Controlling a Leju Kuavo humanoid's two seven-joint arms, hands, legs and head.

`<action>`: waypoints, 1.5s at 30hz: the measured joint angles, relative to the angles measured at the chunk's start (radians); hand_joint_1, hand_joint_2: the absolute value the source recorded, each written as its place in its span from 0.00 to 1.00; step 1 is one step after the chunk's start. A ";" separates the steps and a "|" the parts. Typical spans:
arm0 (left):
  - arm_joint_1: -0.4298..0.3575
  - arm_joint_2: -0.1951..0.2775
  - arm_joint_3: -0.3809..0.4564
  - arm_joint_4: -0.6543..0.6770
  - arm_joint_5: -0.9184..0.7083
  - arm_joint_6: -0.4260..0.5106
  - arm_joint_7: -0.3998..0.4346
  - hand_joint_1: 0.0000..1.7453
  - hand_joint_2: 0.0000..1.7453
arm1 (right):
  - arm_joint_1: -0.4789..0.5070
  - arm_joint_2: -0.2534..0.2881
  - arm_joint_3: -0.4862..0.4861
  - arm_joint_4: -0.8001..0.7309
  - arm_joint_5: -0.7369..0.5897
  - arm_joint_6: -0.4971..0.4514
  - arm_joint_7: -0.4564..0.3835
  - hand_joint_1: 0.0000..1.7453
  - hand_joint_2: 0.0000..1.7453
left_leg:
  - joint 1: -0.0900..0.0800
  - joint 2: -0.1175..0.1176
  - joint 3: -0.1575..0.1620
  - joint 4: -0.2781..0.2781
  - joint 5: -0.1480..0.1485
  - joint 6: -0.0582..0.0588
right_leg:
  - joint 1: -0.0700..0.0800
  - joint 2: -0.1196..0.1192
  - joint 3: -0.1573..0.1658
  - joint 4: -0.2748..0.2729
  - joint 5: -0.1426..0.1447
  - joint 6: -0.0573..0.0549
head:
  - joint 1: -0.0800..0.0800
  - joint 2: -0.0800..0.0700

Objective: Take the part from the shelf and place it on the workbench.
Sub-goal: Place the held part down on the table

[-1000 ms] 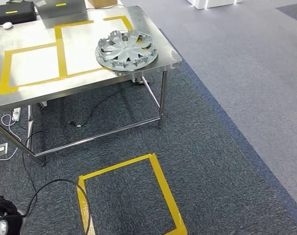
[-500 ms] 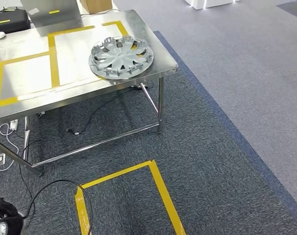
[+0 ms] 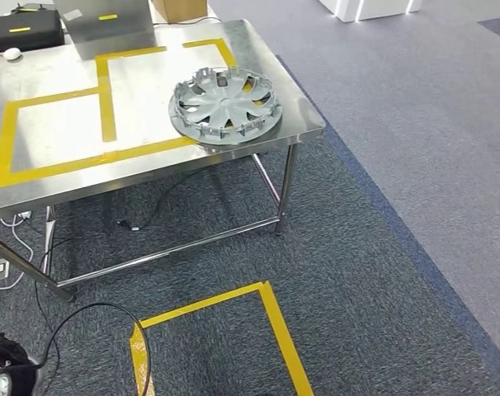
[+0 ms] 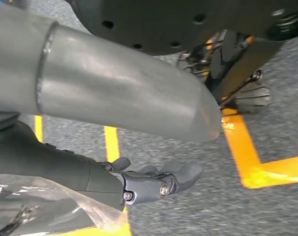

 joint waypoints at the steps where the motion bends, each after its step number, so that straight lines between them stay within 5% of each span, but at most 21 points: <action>1: 0.000 0.000 0.000 0.000 0.000 0.000 0.000 1.00 1.00 | 0.000 -0.001 0.000 0.000 0.000 0.000 0.000 0.00 0.00 | -0.002 -0.001 0.011 0.000 -0.010 -0.002 | 0.004 0.002 0.014 -0.055 0.043 -0.009 | -0.001 0.000; 3: 0.000 0.000 0.000 0.000 0.000 0.000 0.000 1.00 1.00 | 0.001 -0.003 0.000 0.000 0.000 0.000 0.000 0.00 0.00 | -0.004 -0.003 0.025 0.001 -0.024 -0.011 | 0.011 0.006 0.038 -0.112 0.082 -0.022 | -0.001 0.000; 6: -0.001 0.000 0.000 0.000 0.000 0.000 0.000 1.00 1.00 | 0.003 -0.002 0.000 0.000 0.000 0.000 0.000 0.00 0.00 | -0.005 -0.003 0.032 0.030 -0.018 -0.026 | 0.006 0.007 0.071 -0.130 0.078 -0.033 | -0.001 0.000; 8: -0.003 0.001 0.001 0.000 0.000 0.000 0.000 1.00 1.00 | 0.001 -0.001 0.000 0.000 0.000 0.000 -0.002 0.00 0.00 | -0.003 -0.001 -0.003 0.105 -0.029 -0.037 | -0.001 0.005 0.101 -0.138 0.073 -0.038 | -0.008 0.000; 10: -0.003 0.001 0.001 0.000 0.000 0.000 0.000 1.00 1.00 | -0.001 -0.001 0.000 0.000 0.001 -0.001 -0.004 0.00 0.00 | 0.005 0.000 -0.070 0.210 -0.079 -0.051 | -0.002 0.005 0.118 -0.140 0.057 -0.041 | -0.014 0.000; 12: -0.002 0.002 0.002 0.000 0.000 0.000 0.000 1.00 1.00 | 0.001 -0.001 0.000 0.000 0.001 0.000 -0.006 0.00 0.00 | 0.014 0.001 -0.120 0.256 -0.117 -0.061 | -0.002 0.006 0.135 -0.140 0.040 -0.039 | -0.014 0.000; 13: -0.002 0.002 0.002 0.000 0.000 0.000 0.000 1.00 1.00 | 0.002 -0.001 0.000 0.000 0.002 0.000 -0.006 0.00 0.00 | 0.016 0.001 -0.125 0.237 -0.104 -0.064 | -0.003 0.006 0.146 -0.140 0.031 -0.038 | -0.015 0.000; 16: -0.001 0.002 0.002 0.000 0.000 0.000 0.000 1.00 1.00 | 0.002 0.000 0.000 0.000 0.002 0.000 -0.007 0.00 0.00 | 0.017 0.006 -0.092 0.078 0.012 -0.063 | -0.004 0.007 0.180 -0.140 0.004 -0.026 | -0.015 0.000; 20: 0.000 0.003 0.003 0.001 0.000 0.000 0.000 1.00 1.00 | 0.000 0.000 0.000 0.000 0.003 0.000 -0.007 0.00 0.00 | 0.011 0.009 -0.065 0.017 0.034 -0.035 | -0.001 0.003 0.201 -0.133 -0.014 0.002 | -0.017 0.000; 23: -0.004 0.002 0.003 0.000 -0.001 0.000 -0.001 1.00 1.00 | -0.007 0.000 0.000 0.000 0.004 0.000 -0.007 0.00 0.00 | 0.016 0.008 -0.038 0.006 0.033 -0.017 | -0.001 0.001 0.158 -0.039 -0.018 0.014 | -0.012 0.000; 27: -0.003 0.002 0.003 0.000 -0.001 0.000 -0.002 1.00 1.00 | -0.005 0.000 0.000 0.000 0.004 0.000 -0.007 0.00 0.00 | 0.016 0.006 -0.021 0.004 0.010 -0.007 | -0.002 0.002 0.002 0.140 -0.095 0.023 | -0.003 0.000; 29: -0.002 0.001 0.003 0.000 -0.001 0.000 -0.002 1.00 1.00 | -0.002 0.001 0.000 0.000 0.003 0.000 -0.007 0.00 0.00 | 0.016 0.004 -0.001 0.004 -0.005 -0.009 | -0.002 0.001 -0.008 0.087 -0.051 0.021 | -0.002 0.000; 31: -0.002 0.001 0.003 0.000 -0.001 0.000 -0.002 1.00 1.00 | -0.001 0.001 0.000 0.000 0.002 0.000 -0.007 0.00 0.00 | 0.015 0.005 0.022 0.003 -0.024 -0.016 | -0.001 0.000 0.026 -0.037 0.037 0.014 | -0.003 0.000; 32: -0.001 0.000 0.003 0.000 -0.001 0.000 -0.002 1.00 1.00 | -0.002 0.001 0.000 0.000 0.001 0.001 -0.007 0.00 0.00 | 0.015 0.005 0.030 0.002 -0.032 -0.020 | 0.001 -0.001 0.039 -0.081 0.056 0.009 | -0.005 0.000; 36: 0.003 0.000 0.004 0.000 -0.002 0.000 -0.002 1.00 1.00 | 0.003 0.001 0.000 0.000 -0.001 0.001 -0.007 0.00 0.00 | 0.014 0.005 0.049 0.010 -0.035 -0.044 | 0.003 -0.003 0.073 -0.120 0.061 -0.020 | -0.006 0.000; 39: 0.007 -0.002 0.012 -0.002 0.000 0.000 -0.007 1.00 1.00 | 0.004 0.001 0.000 0.000 -0.003 0.000 -0.007 0.00 0.00 | 0.015 0.006 -0.002 0.123 -0.054 -0.055 | -0.003 -0.002 0.108 -0.129 0.055 -0.035 | -0.009 0.000; 42: 0.017 -0.003 0.027 -0.002 0.006 0.000 -0.015 1.00 1.00 | 0.006 0.001 0.000 0.000 -0.003 0.000 -0.010 0.00 0.00 | 0.017 0.006 -0.107 0.260 -0.132 -0.066 | -0.003 0.002 0.130 -0.130 0.033 -0.038 | -0.010 0.000; 43: 0.022 -0.003 0.032 -0.002 0.008 0.000 -0.018 1.00 1.00 | 0.008 0.001 0.000 0.000 -0.003 0.000 -0.011 0.00 0.00 | 0.017 0.006 -0.123 0.260 -0.134 -0.065 | -0.003 0.002 0.140 -0.130 0.025 -0.038 | -0.010 0.000; 45: 0.028 -0.004 0.041 -0.003 0.012 0.000 -0.023 1.00 1.00 | 0.009 0.002 0.000 0.000 -0.003 0.000 -0.013 0.00 0.00 | 0.016 0.007 -0.117 0.179 -0.072 -0.058 | -0.001 0.003 0.162 -0.130 0.008 -0.036 | -0.010 0.000</action>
